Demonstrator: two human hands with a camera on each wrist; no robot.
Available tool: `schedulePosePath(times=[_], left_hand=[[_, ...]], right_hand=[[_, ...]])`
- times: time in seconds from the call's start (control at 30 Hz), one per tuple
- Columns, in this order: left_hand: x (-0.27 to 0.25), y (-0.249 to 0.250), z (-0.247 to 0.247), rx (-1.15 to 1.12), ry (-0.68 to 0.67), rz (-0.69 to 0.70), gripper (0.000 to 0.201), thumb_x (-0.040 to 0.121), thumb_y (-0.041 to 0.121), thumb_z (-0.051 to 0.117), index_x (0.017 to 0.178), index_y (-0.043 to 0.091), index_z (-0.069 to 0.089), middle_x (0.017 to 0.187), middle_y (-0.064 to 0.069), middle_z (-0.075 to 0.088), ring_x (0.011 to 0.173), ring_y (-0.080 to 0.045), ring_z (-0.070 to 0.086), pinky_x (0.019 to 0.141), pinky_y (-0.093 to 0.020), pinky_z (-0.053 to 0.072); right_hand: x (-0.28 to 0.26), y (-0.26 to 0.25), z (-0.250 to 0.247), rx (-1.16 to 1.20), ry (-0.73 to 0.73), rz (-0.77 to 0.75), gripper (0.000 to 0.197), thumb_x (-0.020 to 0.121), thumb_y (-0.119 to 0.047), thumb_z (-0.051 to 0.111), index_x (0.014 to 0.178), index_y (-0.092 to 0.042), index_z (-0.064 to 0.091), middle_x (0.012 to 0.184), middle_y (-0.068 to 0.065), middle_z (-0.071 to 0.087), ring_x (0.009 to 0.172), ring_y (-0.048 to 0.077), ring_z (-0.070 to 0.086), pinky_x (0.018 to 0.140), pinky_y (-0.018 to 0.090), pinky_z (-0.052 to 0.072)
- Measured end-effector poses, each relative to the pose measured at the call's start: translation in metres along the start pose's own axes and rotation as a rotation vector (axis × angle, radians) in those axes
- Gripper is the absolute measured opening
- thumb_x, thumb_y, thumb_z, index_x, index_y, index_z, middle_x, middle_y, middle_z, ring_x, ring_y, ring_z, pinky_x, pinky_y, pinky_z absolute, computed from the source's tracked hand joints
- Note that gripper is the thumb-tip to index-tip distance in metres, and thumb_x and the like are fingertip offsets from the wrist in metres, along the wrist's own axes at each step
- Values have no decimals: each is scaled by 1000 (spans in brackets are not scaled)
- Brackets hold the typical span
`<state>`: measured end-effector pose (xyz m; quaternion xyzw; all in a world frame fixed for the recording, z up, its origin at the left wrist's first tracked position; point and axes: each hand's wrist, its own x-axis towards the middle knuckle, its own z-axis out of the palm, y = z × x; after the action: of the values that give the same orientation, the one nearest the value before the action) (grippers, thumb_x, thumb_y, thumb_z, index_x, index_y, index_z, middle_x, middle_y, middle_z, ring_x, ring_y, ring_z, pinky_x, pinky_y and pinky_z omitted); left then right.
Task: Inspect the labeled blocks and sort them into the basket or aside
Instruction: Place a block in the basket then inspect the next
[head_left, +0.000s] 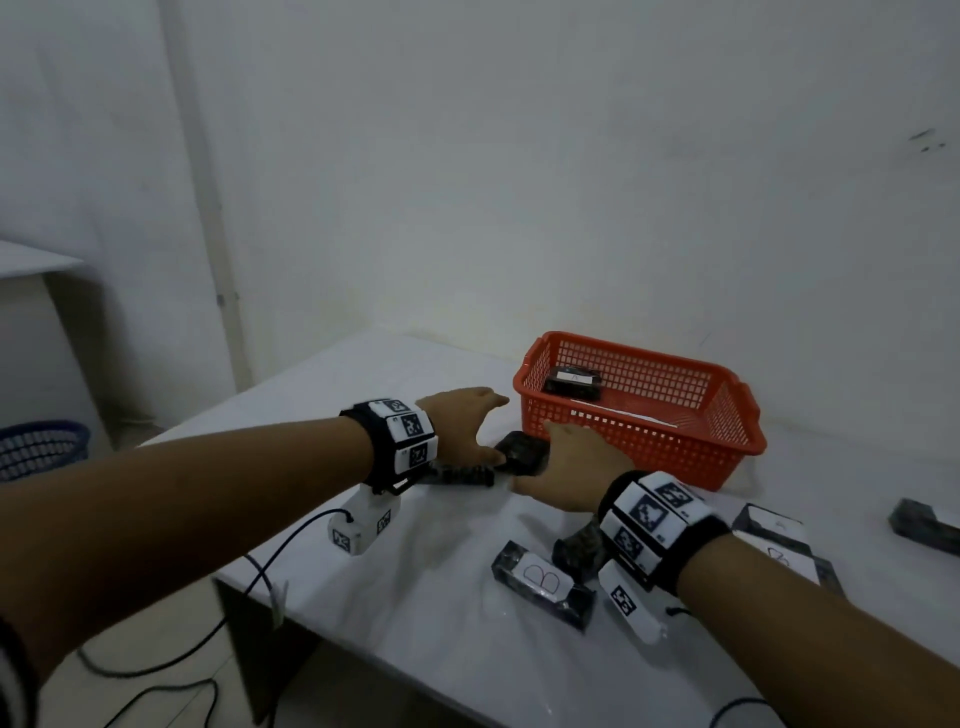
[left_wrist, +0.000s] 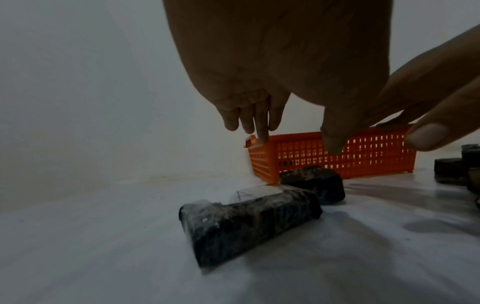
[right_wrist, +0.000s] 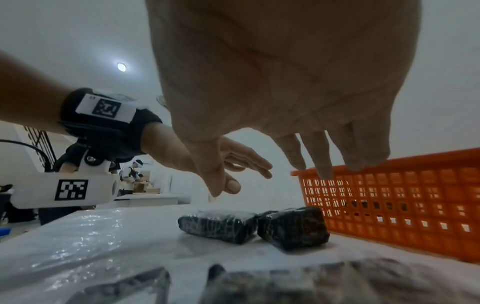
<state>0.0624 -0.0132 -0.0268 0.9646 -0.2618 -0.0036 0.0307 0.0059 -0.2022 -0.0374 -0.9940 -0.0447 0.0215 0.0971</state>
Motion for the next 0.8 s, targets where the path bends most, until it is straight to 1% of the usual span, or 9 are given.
schedulePosePath(times=[0.1, 0.17, 0.23, 0.27, 0.33, 0.43, 0.53, 0.63, 0.8], left_hand=[[10, 2, 7, -8, -42, 3, 97, 87, 55, 72, 161, 17, 22, 167, -7, 26, 152, -25, 31, 123, -42, 30], [16, 8, 11, -10, -68, 11, 95, 86, 51, 74, 160, 15, 26, 165, -7, 31, 149, -26, 36, 122, -41, 32], [21, 14, 13, -19, -98, 1, 88, 86, 45, 76, 156, 14, 34, 160, -8, 39, 145, -27, 42, 119, -41, 36], [23, 17, 14, -27, -111, -9, 82, 85, 41, 78, 153, 14, 40, 155, -9, 44, 140, -28, 46, 117, -42, 38], [27, 22, 18, -47, -142, -24, 67, 83, 34, 80, 141, 16, 53, 142, -9, 55, 128, -30, 56, 110, -45, 46], [30, 27, 21, -78, -174, -10, 53, 81, 29, 80, 130, 18, 62, 129, -9, 61, 116, -31, 63, 102, -46, 53], [34, 27, 22, -104, -136, 14, 58, 84, 29, 78, 137, 17, 58, 128, -12, 60, 117, -31, 61, 104, -44, 50], [36, 26, 20, -122, -121, 24, 57, 85, 31, 80, 135, 14, 59, 129, -13, 60, 117, -32, 60, 103, -40, 50], [33, 23, 15, -284, -45, 20, 63, 78, 30, 87, 131, 12, 59, 131, -8, 66, 118, -26, 63, 94, -27, 45]], right_hand=[[11, -1, 6, 1, -12, 8, 90, 63, -71, 64, 137, -22, 51, 129, 3, 61, 115, 27, 61, 97, 46, 55], [20, 0, 8, 26, -7, 16, 74, 62, -63, 70, 123, -24, 56, 112, 1, 63, 101, 25, 63, 88, 43, 59], [30, -1, 10, 46, -26, 29, 53, 69, -50, 76, 109, -21, 59, 100, 2, 64, 91, 25, 65, 83, 42, 61], [35, -1, 11, 40, -36, 38, 46, 73, -43, 77, 108, -19, 60, 98, 3, 65, 90, 26, 66, 83, 42, 62], [45, -1, 16, 35, -55, 44, 42, 79, -33, 82, 111, -15, 62, 102, 5, 67, 92, 26, 67, 83, 38, 60], [58, 2, 26, 39, -81, 30, 28, 88, -25, 75, 112, -9, 68, 100, 8, 69, 87, 24, 66, 74, 31, 54], [61, 5, 27, 88, -38, 32, 23, 90, -18, 73, 110, -8, 70, 102, 9, 71, 91, 26, 68, 76, 32, 56], [56, 9, 24, 127, -1, 45, 28, 86, -13, 78, 111, -6, 70, 105, 11, 71, 96, 29, 69, 77, 31, 54], [36, 16, 3, 227, 18, -20, 32, 81, -11, 84, 111, -8, 75, 104, 8, 74, 99, 25, 70, 83, 30, 54]])
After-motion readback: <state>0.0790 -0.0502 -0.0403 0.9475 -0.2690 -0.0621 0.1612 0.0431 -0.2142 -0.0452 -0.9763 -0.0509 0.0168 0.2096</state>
